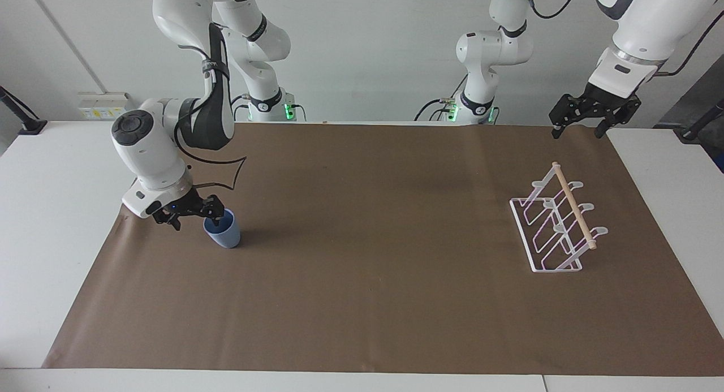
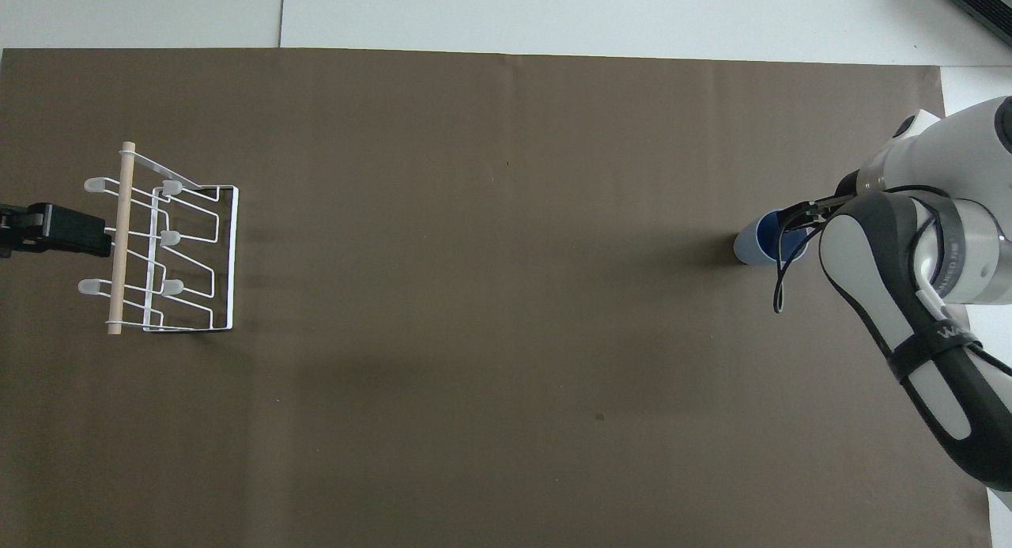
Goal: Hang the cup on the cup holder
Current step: 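Reach the right gripper down and grasp the blue cup's rim, then lift the blue cup with the right gripper and tip it sideways, then carry the cup toward center while the left gripper reaches toward it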
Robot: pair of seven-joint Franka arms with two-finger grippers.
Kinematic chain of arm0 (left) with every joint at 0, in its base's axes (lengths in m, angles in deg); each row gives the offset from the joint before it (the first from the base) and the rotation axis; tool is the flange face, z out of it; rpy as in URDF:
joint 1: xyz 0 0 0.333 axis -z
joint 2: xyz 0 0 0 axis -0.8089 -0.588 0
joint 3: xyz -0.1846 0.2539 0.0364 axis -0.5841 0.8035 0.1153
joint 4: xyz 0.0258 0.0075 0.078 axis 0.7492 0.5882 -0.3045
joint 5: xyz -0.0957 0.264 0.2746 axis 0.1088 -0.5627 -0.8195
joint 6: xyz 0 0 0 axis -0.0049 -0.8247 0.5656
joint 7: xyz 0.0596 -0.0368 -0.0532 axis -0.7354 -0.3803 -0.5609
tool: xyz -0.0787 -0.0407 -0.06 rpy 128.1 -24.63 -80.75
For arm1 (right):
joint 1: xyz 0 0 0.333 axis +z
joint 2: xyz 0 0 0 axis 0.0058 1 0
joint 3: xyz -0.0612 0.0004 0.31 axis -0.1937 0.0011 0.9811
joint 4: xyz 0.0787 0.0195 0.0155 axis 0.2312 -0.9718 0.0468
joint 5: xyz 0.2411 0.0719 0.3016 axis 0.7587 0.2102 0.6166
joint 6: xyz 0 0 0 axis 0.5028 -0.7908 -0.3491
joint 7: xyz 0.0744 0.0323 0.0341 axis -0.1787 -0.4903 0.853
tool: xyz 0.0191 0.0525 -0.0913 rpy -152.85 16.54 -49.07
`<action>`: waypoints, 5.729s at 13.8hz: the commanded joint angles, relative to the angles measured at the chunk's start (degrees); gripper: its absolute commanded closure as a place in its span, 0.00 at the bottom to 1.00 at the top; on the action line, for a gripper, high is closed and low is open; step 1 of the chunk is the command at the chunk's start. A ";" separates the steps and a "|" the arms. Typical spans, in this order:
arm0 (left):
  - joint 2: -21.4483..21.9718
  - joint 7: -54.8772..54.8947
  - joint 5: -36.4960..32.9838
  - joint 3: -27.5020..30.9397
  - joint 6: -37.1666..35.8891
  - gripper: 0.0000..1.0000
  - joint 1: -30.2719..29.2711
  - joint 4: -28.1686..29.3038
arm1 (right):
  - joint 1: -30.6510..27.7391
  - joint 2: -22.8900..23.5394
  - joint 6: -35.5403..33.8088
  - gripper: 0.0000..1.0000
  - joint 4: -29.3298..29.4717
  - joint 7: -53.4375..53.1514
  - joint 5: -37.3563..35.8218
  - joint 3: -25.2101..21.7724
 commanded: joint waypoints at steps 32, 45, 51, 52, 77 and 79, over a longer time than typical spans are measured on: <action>1.16 0.29 -0.92 -0.34 -0.08 0.00 -0.63 1.10 | -1.07 -0.65 -16.67 1.00 10.76 8.67 42.09 1.18; 1.25 0.47 -0.84 -0.42 -0.52 0.00 -0.54 1.19 | 3.06 -5.83 -20.81 1.00 0.05 5.94 82.72 1.18; 1.51 -1.45 1.70 -2.00 -2.99 0.00 1.04 1.01 | 7.88 -7.68 -17.58 1.00 -4.53 6.03 90.28 1.18; 1.42 -4.60 2.84 -2.18 -2.37 0.00 1.13 1.01 | 9.11 -7.77 -16.08 1.00 -4.62 6.03 91.60 1.18; -11.50 -105.16 31.59 -13.26 18.46 0.00 5.43 -9.62 | 18.35 -7.16 -9.39 1.00 -6.82 6.30 100.23 1.18; -12.72 -108.50 31.59 -13.26 21.35 0.00 6.57 -9.62 | 18.26 -7.16 -9.47 1.00 -6.82 6.21 100.23 1.18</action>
